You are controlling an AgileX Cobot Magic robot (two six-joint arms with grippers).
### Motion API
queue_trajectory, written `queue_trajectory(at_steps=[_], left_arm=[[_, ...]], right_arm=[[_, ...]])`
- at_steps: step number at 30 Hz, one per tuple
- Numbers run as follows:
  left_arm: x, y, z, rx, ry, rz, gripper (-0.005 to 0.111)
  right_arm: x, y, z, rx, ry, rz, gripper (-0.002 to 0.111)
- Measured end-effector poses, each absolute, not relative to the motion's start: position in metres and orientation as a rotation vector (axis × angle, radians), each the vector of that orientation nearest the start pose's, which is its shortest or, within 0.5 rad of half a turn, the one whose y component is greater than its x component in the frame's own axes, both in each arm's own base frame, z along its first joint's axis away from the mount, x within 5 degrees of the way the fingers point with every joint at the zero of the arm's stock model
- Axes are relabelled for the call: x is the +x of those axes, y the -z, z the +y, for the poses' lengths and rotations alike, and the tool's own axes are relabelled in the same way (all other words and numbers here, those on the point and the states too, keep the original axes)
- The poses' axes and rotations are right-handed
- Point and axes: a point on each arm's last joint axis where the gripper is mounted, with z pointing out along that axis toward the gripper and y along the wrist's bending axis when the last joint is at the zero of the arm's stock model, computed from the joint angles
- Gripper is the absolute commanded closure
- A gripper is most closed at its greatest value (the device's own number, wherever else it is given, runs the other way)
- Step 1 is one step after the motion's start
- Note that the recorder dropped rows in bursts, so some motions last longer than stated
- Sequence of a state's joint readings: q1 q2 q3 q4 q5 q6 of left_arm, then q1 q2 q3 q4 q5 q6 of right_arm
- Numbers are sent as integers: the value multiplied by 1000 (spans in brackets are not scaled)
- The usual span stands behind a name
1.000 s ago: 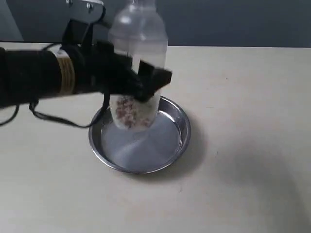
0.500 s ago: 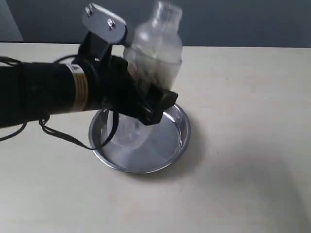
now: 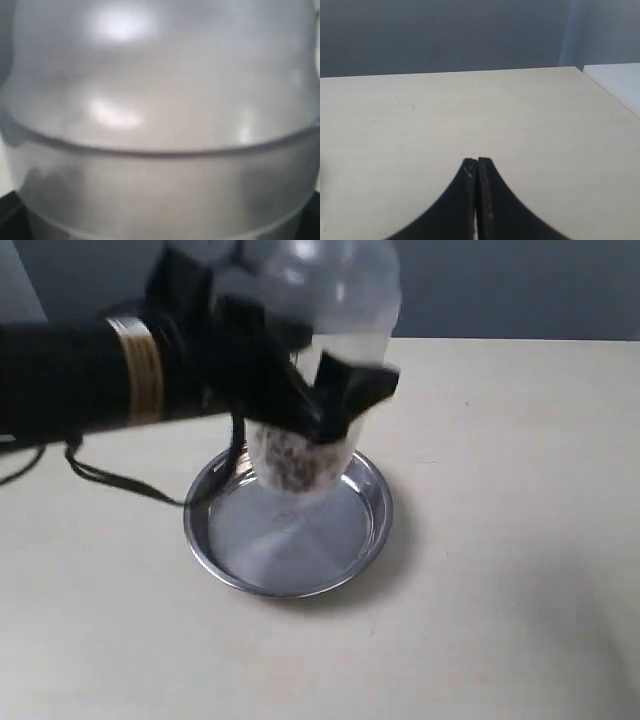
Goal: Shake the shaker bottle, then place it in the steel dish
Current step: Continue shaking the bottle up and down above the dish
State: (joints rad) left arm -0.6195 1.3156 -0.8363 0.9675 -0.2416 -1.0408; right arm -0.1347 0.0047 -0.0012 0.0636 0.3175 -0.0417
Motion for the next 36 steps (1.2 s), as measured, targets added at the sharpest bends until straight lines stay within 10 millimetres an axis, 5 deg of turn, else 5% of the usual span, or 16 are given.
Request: queue_trajectory(at_steps=[2,6,10,12,17,18,22,24,28,33,34,36], left_arm=[[224,-311,-186,633,721,1728,106],[232,-273,-190,616,717,1873,106],[225,-340,-186,660,683,1608,106],[221,-348,-184,639,705,1582,106],[236,-260,-190,685,601,1905,106],[236,-263,-190,710,582,1885,106],[228,-335,-186,645,639,1643,106],[224,-329,-187,645,675,1648,106],[231,-282,-188,681,573,1842,106],[227,-350,-173,594,552,1646,106],[225,-348,-173,593,577,1640,106],[229,-311,-179,618,602,1737,106]], right_arm=[[54,-185,-5,124,65,1800,109],[54,-185,-5,124,65,1800,109],[54,-185,-5,124,65,1800,109],[54,-185,-5,124,65,1800,109],[54,-185,-5,124,65,1800,109],[54,-185,-5,124,65,1800,109],[54,-185,-6,124,65,1798,109],[54,-185,-6,124,65,1798,109],[54,-185,-6,124,65,1798,109],[54,-185,-5,124,65,1800,109],[54,-185,-5,124,65,1800,109],[54,-185,-5,124,65,1800,109]])
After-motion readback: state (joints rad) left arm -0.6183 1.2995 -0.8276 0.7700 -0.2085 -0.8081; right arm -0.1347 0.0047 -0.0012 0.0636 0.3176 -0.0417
